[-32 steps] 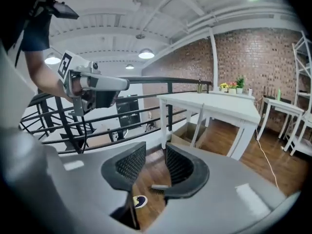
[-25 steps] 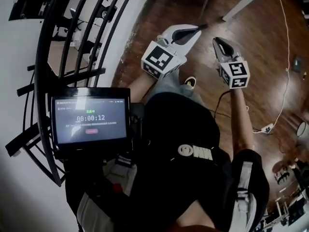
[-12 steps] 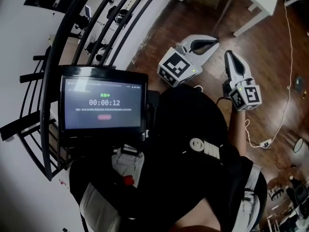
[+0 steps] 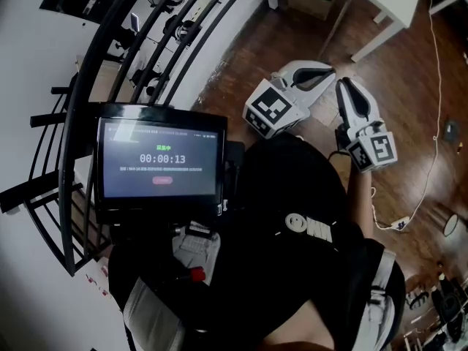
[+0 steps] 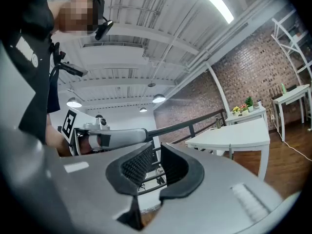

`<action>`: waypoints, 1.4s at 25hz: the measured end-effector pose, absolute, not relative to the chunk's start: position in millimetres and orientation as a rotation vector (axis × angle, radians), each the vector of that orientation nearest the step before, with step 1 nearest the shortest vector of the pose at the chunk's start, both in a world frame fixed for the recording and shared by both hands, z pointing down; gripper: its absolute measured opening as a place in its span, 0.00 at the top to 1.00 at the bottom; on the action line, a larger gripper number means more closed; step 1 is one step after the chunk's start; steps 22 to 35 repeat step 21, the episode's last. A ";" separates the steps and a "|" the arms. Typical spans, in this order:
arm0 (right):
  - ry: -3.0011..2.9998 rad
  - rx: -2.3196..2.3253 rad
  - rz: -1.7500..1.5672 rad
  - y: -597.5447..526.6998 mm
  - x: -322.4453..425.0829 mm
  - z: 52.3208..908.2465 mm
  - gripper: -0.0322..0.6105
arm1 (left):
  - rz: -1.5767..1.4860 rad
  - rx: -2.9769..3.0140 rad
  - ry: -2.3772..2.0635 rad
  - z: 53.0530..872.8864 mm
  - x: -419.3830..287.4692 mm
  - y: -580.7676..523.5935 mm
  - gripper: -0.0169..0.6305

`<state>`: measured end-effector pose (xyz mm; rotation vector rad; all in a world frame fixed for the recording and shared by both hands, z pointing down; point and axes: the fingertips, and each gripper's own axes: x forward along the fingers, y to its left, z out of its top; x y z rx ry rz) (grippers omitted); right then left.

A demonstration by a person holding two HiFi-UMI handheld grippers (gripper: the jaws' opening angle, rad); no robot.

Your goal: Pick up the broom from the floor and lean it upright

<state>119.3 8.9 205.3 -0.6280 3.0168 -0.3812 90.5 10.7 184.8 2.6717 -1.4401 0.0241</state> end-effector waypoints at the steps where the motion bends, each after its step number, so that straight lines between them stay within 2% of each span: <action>1: 3.022 -0.628 -0.374 8.1 119.2 205.3 0.88 | 0.026 2.670 -1.443 184.4 90.1 10.0 0.95; 35: 3.058 -0.578 -0.380 2.2 113.7 206.4 0.87 | 0.068 2.687 -1.464 185.7 93.7 7.3 0.95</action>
